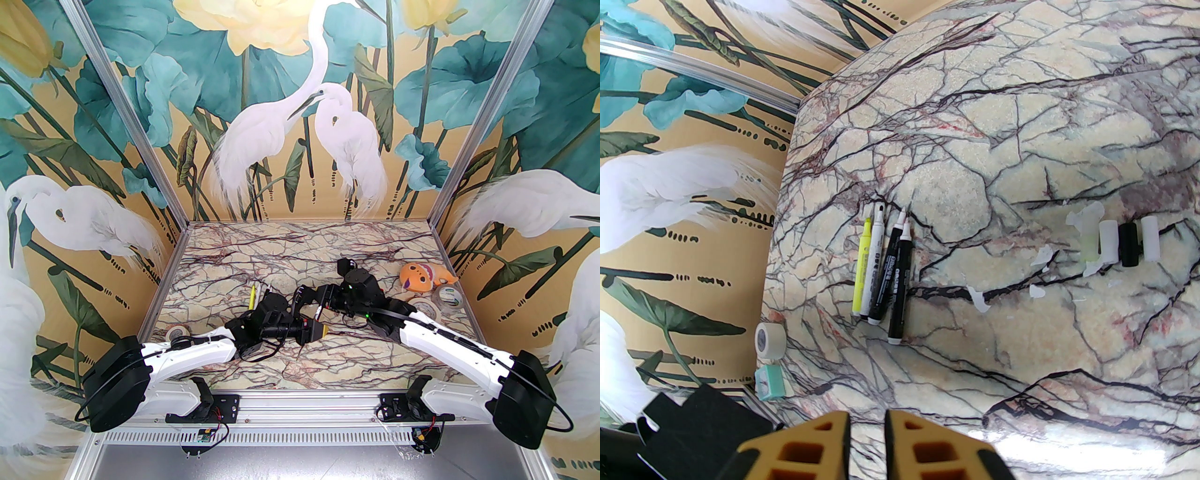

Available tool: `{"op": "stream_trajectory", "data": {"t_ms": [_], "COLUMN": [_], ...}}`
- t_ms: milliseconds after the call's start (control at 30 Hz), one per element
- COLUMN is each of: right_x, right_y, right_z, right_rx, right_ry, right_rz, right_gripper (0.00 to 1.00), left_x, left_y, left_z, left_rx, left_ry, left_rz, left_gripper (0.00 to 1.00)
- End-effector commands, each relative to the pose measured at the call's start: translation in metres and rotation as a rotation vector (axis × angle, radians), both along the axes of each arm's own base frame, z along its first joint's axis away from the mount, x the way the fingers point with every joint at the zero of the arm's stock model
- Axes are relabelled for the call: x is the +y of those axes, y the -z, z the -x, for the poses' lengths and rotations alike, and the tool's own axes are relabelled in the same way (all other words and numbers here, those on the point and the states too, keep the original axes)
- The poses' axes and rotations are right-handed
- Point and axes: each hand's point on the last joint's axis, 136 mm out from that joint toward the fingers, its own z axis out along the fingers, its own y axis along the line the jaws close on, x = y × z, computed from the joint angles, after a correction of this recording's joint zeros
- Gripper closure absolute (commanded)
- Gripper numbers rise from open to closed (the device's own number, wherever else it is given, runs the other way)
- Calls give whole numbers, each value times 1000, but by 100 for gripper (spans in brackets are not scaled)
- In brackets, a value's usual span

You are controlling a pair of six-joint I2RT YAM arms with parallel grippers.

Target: Open the pen caps

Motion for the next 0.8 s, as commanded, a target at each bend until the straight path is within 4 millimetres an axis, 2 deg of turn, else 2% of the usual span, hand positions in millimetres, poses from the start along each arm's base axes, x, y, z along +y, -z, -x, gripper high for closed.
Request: {"op": "stream_trajectory", "data": {"t_ms": [0, 133, 233, 367, 467, 700, 767], "right_x": [1, -10, -28, -50, -58, -55, -54], "right_y": [-19, -21, -20, -23, -30, -58, -67], "right_z": [-6, -11, -17, -23, -27, -30, -28], "right_rx": [-41, -49, -42, -50, -89, -246, -281], "right_ry": [12, 59, 127, 212, 224, 98, 62], "right_rz": [-27, -8, 37, 72, 71, -71, -116], "right_gripper": [85, 89, 91, 92, 93, 92, 92], "left_x": [0, 6, 11, 11, 2, -13, -14], "left_y": [-8, 3, 12, 15, 8, -26, -30], "left_z": [1, -2, -2, 2, 13, 29, 32], "left_rx": [-29, -55, -73, -63, -35, -11, -14], "left_ry": [4, -26, -44, -30, 31, 124, 143], "left_rz": [-6, -105, -172, -173, -108, 64, 81], "left_gripper": [98, 98, 100, 100, 100, 100, 100]}}
